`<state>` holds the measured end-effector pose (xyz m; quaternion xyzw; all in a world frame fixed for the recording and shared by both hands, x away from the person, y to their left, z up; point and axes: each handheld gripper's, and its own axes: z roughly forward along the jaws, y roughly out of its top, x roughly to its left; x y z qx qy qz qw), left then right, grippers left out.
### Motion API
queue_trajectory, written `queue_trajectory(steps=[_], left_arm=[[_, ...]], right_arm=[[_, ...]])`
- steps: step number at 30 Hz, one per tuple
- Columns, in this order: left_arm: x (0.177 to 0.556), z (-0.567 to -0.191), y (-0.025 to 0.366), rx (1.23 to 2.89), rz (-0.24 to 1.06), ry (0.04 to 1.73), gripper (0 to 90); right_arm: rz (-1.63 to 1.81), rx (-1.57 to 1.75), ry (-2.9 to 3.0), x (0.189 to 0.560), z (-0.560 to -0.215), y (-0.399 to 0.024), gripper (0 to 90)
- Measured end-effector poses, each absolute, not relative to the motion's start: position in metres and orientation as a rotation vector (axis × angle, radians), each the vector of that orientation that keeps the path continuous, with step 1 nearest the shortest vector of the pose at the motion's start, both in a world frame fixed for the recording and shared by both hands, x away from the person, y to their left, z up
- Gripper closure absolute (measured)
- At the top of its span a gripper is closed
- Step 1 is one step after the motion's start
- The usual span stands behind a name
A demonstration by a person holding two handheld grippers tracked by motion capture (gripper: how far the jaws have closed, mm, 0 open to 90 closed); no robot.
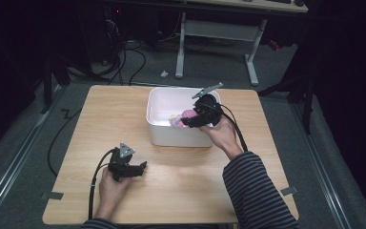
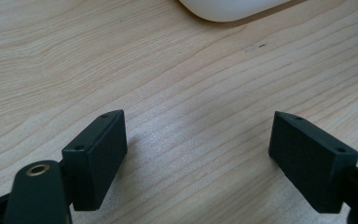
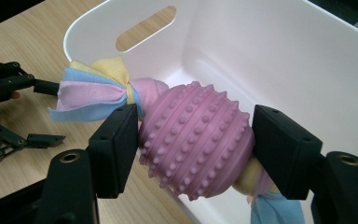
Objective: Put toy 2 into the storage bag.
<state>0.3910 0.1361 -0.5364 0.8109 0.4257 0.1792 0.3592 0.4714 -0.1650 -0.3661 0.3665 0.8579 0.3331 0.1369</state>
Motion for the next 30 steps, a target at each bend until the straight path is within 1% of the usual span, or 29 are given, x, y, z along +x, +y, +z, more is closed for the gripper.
queue_trajectory(steps=[12, 13, 19, 30], left_arm=[[0.391, -0.536, 0.136, 2.090, 0.461, 1.099, 19.4], [0.391, -0.536, 0.136, 2.090, 0.461, 1.100, 19.4], [0.391, -0.536, 0.136, 2.090, 0.461, 1.100, 19.5], [0.391, -0.536, 0.136, 2.090, 0.462, 1.101, 19.6]], right_arm=[[0.960, 1.083, 2.496, 0.473, -0.369, -0.167, 31.2], [0.972, 1.089, 2.498, 0.472, -0.369, -0.168, 29.5], [0.985, 1.088, 2.469, 0.468, -0.367, -0.170, 27.3], [1.071, 1.140, 2.356, 0.448, -0.360, -0.206, 29.9]])
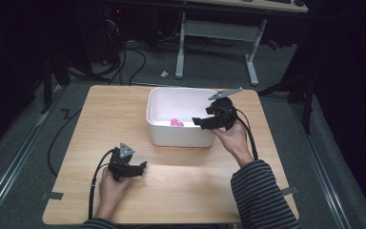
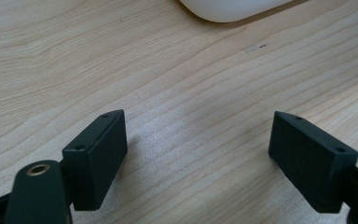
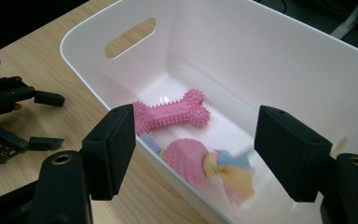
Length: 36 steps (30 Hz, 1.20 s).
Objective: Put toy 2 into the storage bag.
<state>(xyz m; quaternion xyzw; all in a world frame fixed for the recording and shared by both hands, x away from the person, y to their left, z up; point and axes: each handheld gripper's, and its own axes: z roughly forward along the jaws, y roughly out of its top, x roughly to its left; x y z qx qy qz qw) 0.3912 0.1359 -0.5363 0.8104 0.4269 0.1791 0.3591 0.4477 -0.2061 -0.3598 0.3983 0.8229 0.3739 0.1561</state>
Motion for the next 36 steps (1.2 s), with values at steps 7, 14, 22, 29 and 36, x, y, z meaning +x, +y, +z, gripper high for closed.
queue_trajectory(steps=[7, 14, 22, 29, 36], left_arm=[[0.391, -0.536, 0.136, 2.090, 0.462, 1.101, 19.6], [0.391, -0.536, 0.136, 2.090, 0.462, 1.101, 19.7], [0.391, -0.536, 0.136, 2.089, 0.462, 1.101, 19.7], [0.391, -0.536, 0.136, 2.090, 0.463, 1.101, 19.7], [0.391, -0.536, 0.136, 2.090, 0.462, 1.101, 19.7]], right_arm=[[1.099, 1.181, 2.289, 0.433, -0.357, -0.236, 31.1], [1.109, 1.217, 2.235, 0.420, -0.354, -0.258, 33.5], [1.127, 1.236, 2.194, 0.408, -0.353, -0.276, 34.3], [1.110, 1.254, 2.160, 0.395, -0.351, -0.288, 35.5], [1.120, 1.250, 2.124, 0.378, -0.350, -0.296, 37.1]])
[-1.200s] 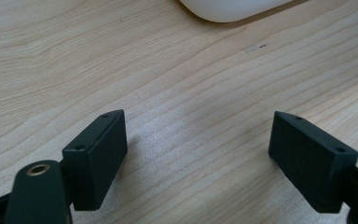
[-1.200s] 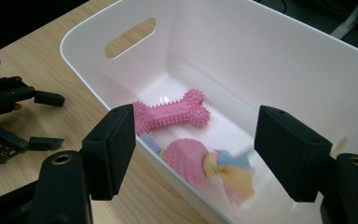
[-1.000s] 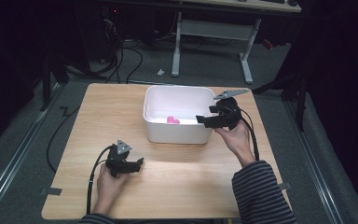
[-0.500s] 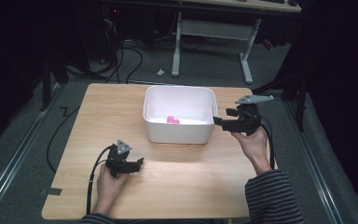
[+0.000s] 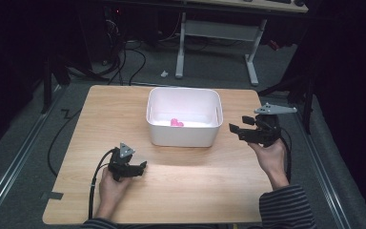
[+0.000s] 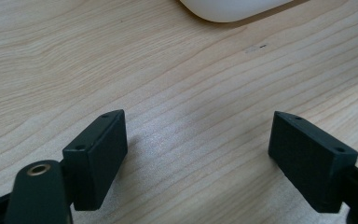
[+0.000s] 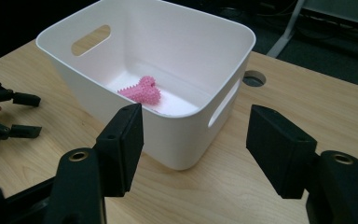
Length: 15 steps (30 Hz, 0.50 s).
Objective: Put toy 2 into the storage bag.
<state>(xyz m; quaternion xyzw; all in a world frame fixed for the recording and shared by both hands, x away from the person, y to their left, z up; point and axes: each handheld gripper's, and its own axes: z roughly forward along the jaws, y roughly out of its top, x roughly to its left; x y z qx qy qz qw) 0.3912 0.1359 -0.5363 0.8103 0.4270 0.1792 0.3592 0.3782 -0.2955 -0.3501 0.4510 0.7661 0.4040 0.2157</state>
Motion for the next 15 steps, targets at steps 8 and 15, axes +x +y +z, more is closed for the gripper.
queue_trajectory(steps=[8, 15], left_arm=[[0.391, -0.536, 0.136, 2.088, 0.462, 1.102, 19.7], [0.391, -0.536, 0.136, 2.088, 0.461, 1.102, 19.7]], right_arm=[[1.138, 1.263, 2.093, 0.359, -0.354, -0.306, 37.4], [1.099, 1.246, 2.072, 0.345, -0.356, -0.307, 37.5]])
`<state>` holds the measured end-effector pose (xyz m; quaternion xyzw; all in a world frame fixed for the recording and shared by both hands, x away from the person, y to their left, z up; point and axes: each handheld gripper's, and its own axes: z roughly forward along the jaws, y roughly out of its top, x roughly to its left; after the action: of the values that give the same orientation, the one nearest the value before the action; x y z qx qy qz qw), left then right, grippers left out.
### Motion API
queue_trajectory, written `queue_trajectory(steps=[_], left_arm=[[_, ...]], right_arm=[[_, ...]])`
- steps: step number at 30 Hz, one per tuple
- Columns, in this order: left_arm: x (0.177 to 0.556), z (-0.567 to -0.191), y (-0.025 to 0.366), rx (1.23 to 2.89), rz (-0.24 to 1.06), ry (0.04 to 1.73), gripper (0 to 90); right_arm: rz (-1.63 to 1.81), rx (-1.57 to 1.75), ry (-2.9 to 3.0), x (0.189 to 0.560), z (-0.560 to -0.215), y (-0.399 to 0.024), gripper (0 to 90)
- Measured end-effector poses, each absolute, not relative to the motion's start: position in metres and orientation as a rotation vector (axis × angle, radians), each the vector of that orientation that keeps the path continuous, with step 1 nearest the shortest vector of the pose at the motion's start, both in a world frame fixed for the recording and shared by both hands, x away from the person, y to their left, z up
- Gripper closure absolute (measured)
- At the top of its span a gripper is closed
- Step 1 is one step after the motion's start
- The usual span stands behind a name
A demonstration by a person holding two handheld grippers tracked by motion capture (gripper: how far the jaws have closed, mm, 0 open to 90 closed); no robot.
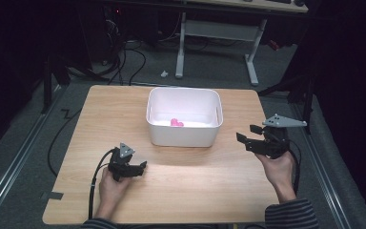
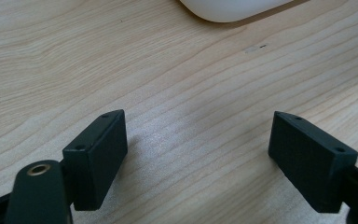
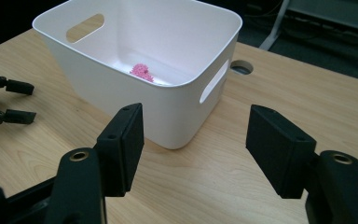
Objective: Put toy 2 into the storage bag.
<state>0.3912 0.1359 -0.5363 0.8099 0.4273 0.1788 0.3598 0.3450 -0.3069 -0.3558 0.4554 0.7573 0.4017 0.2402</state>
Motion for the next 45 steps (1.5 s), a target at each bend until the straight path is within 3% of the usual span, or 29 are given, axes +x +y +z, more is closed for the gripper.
queue_trajectory(steps=[18, 45], left_arm=[[0.391, -0.536, 0.136, 2.088, 0.462, 1.102, 19.7], [0.391, -0.536, 0.136, 2.088, 0.462, 1.102, 19.7]], right_arm=[[1.155, 1.355, 2.027, 0.321, -0.398, -0.330, 37.8], [1.168, 1.447, 2.030, 0.334, -0.470, -0.321, 38.4]])
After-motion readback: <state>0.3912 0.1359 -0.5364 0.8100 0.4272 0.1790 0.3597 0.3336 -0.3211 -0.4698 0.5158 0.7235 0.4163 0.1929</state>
